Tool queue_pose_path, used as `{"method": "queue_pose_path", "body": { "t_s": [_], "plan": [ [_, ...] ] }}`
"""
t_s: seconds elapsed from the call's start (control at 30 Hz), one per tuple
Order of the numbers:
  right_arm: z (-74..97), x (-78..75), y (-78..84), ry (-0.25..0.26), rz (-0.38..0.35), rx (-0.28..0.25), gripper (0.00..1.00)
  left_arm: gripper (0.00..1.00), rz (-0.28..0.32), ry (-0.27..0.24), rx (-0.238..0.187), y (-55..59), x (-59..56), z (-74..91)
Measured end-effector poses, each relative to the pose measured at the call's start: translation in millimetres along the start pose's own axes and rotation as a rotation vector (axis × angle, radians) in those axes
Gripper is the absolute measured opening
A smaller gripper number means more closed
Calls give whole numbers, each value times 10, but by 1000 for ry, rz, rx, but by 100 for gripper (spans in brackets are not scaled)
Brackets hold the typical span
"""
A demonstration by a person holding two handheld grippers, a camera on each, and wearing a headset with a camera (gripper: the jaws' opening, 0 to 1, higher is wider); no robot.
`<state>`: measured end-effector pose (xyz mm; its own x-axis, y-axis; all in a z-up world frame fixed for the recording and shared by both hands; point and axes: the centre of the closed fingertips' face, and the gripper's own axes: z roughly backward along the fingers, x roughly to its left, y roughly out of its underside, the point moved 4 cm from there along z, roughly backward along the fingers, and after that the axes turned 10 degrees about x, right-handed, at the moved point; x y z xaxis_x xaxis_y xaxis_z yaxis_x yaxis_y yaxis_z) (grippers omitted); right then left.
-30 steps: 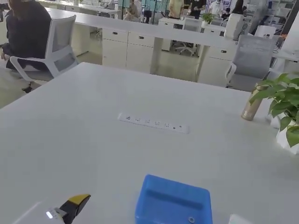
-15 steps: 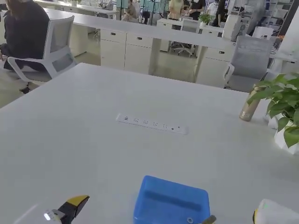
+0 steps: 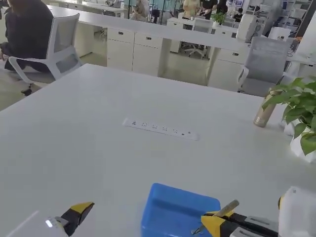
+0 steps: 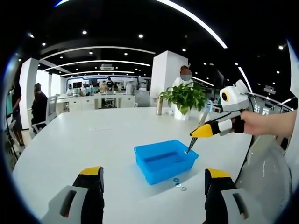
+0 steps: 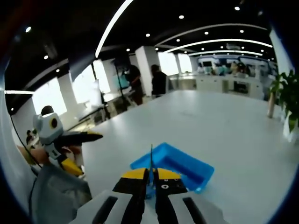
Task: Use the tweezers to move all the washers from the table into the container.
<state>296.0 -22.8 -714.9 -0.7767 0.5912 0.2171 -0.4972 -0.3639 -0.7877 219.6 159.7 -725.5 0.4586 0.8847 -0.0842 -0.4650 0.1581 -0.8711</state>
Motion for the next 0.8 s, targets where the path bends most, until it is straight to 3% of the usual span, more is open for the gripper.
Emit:
{"method": "queue_pose_path", "body": {
  "t_s": [0.37, 0.57, 0.8],
  "plan": [
    [-97, -178, -127, 21, 23, 21, 3, 90, 3, -5, 2, 4, 9, 2],
    [-225, -284, -138, 17, 15, 52, 3, 90, 12, -10, 2, 9, 27, 1],
    [-358, -294, -85, 6, 19, 100, 3, 90, 15, -12, 4, 11, 33, -2]
  ]
}}
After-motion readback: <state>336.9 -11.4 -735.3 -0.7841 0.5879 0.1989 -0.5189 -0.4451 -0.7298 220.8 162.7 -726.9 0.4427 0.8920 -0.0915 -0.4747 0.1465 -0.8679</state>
